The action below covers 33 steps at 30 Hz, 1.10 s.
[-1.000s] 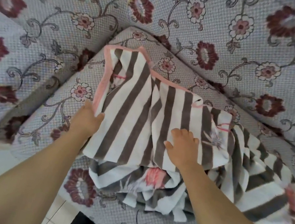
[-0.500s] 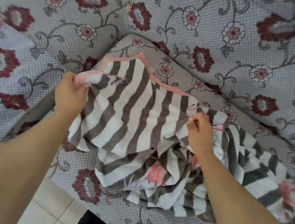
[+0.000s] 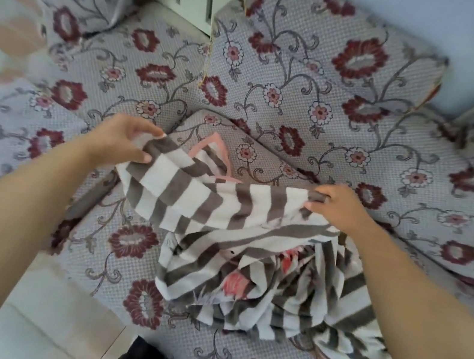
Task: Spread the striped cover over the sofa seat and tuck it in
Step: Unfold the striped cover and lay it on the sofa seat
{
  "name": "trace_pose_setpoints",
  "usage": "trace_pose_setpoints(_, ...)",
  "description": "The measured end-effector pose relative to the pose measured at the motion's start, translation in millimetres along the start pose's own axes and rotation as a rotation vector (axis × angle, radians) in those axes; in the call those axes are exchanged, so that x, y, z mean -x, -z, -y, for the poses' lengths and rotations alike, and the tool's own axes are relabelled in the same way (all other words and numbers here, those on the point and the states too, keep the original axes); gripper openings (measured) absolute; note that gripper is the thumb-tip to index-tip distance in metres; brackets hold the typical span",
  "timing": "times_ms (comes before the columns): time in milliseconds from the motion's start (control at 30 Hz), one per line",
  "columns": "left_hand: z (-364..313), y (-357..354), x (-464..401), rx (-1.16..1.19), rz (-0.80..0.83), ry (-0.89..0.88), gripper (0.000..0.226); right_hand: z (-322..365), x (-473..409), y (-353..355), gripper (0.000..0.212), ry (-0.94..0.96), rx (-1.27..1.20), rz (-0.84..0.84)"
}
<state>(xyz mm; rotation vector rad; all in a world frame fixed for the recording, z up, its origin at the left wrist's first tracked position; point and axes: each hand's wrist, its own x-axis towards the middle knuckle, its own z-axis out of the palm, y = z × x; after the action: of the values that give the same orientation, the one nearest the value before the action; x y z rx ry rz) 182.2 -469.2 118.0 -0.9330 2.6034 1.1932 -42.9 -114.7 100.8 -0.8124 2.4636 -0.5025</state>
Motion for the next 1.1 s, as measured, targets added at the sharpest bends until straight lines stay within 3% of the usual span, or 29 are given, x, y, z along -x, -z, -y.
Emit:
trace_pose_setpoints(67, 0.7, 10.3, 4.7, -0.254, -0.009, -0.053, 0.058, 3.1, 8.7, 5.3, 0.036, 0.027, -0.173, -0.095)
trace_pose_setpoints(133, 4.2, 17.2, 5.1, -0.384, -0.071, -0.074, 0.054, 9.1, 15.7, 6.2, 0.034, 0.022, -0.33, -0.168)
trace_pose_setpoints(300, 1.6, 32.9, 7.0, -0.556, -0.048, -0.189, 0.013, 31.6, 39.0, 2.3, 0.041, 0.007, -0.47, -0.122)
trace_pose_setpoints(400, 0.3, 29.9, 9.7, -0.416, -0.012, -0.311, 0.009, 50.8, 55.9, -11.2, 0.044, -0.008, -0.415, -0.124)
trace_pose_setpoints(467, 1.8, 27.0, 15.7, -0.267, 0.026, -0.321, 0.019, 65.1, 64.1, -25.8, 0.041, -0.061, -0.409, -0.146)
trace_pose_setpoints(600, 18.9, 18.2, 34.4, -0.033, 0.104, -0.374, 0.014, 101.3, 74.9, -76.5, 0.012, -0.151, -0.421, -0.084)
trace_pose_setpoints(700, 17.7, 4.7, 44.9, 0.07, 0.297, -0.406, 0.009, 140.2, 73.1, -114.3, 0.056, -0.091, -0.457, -0.025)
trace_pose_setpoints(767, 9.3, -4.1, 50.4, 0.094, 0.372, -0.443, 0.018, 168.3, 68.7, -133.6, 0.088, -0.051, -0.482, 0.039)
trace_pose_setpoints(800, 4.3, -6.3, 52.0, 0.119, 0.388, -0.464, 0.019, 181.0, 66.2, -140.8, 0.095, -0.044, -0.478, 0.06)
trace_pose_setpoints(833, 1.0, -6.7, 53.0, 0.132, 0.401, -0.49, 0.019, 191.4, 62.9, -148.5, 0.09, -0.036, -0.483, 0.058)
trace_pose_setpoints(933, -5.5, -2.1, 49.8, 0.208, 0.444, -0.508, 0.026, 202.0, 58.3, -158.6, 0.019, 0.021, -0.574, -0.08)
trace_pose_setpoints(967, -3.6, 1.9, 45.5, 0.269, 0.419, -0.488, 0.028, 200.7, 58.1, -156.9, 0.008, 0.004, -0.632, -0.141)
trace_pose_setpoints(1033, 9.1, 8.0, 29.9, 0.412, 0.28, -0.401, 0.029, 194.3, 60.4, -148.2, 0.008, -0.071, -0.748, -0.221)
trace_pose_setpoints(1100, 29.5, 5.6, 12.1, 0.345, 0.142, -0.299, 0.045, 187.2, 64.4, -134.0, 0.017, -0.084, -0.848, -0.246)
